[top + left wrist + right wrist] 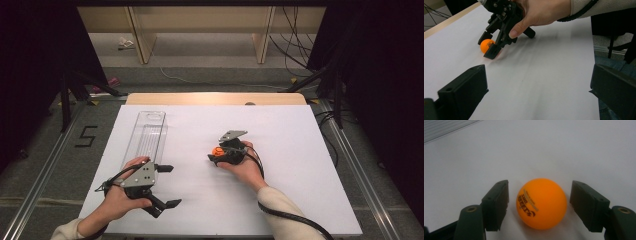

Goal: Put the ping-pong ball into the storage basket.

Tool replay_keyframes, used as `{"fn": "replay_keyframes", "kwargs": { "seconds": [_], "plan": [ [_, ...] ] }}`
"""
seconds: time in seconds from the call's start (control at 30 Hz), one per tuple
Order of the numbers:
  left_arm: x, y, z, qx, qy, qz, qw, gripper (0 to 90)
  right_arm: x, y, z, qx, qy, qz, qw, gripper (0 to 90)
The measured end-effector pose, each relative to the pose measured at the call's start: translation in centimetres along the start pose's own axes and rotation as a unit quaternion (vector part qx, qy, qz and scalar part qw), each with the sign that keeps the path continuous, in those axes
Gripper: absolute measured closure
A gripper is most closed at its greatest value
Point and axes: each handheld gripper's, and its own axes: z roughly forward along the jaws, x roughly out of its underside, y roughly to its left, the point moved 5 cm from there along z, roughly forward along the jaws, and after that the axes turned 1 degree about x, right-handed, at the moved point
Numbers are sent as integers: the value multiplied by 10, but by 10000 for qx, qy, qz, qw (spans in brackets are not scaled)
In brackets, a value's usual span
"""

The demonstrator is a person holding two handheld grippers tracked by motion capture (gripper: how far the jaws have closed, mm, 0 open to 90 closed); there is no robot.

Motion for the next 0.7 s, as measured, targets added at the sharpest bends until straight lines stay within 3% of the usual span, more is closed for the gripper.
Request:
{"fn": "replay_keyframes", "kwargs": {
  "seconds": [0.7],
  "plan": [
    [0, 0, 0, 8, 5, 5, 10000, 7, 2, 0, 0, -30, 26, -77, 10000, 470]
  ]
}}
